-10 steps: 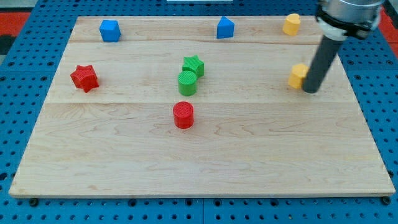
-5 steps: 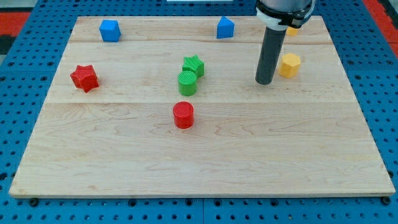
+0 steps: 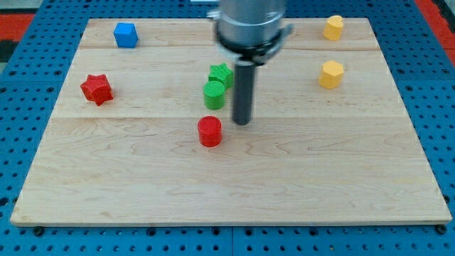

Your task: Push the red circle towards the bottom right corner of the board

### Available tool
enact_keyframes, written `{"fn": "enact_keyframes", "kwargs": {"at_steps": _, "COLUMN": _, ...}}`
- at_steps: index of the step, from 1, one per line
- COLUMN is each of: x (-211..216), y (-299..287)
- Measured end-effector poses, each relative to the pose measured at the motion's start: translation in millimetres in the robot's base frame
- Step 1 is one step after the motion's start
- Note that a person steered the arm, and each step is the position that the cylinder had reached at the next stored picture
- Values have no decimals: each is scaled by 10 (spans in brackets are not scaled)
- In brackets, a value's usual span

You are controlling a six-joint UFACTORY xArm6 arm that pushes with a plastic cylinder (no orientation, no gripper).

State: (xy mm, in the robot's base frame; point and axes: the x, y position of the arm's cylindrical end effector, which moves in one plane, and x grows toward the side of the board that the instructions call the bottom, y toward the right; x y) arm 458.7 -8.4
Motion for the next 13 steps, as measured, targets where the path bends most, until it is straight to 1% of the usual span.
{"fn": "enact_keyframes", "kwargs": {"at_steps": 2, "x": 96, "y": -1156}}
{"fn": "enact_keyframes", "kwargs": {"at_steps": 3, "x": 337, "y": -1192}}
{"fn": "enact_keyframes", "kwargs": {"at_steps": 4, "x": 451, "y": -346}}
{"fn": "enact_keyframes", "kwargs": {"at_steps": 5, "x": 545, "y": 149}}
{"fn": "enact_keyframes", "kwargs": {"at_steps": 6, "x": 597, "y": 442}}
{"fn": "enact_keyframes", "kwargs": {"at_steps": 7, "x": 619, "y": 227}}
{"fn": "enact_keyframes", "kwargs": {"at_steps": 8, "x": 632, "y": -617}}
{"fn": "enact_keyframes", "kwargs": {"at_steps": 9, "x": 1001, "y": -458}}
{"fn": "enact_keyframes", "kwargs": {"at_steps": 10, "x": 1107, "y": 262}}
{"fn": "enact_keyframes", "kwargs": {"at_steps": 11, "x": 1037, "y": 786}}
{"fn": "enact_keyframes", "kwargs": {"at_steps": 12, "x": 1034, "y": 1141}}
{"fn": "enact_keyframes", "kwargs": {"at_steps": 13, "x": 1034, "y": 673}}
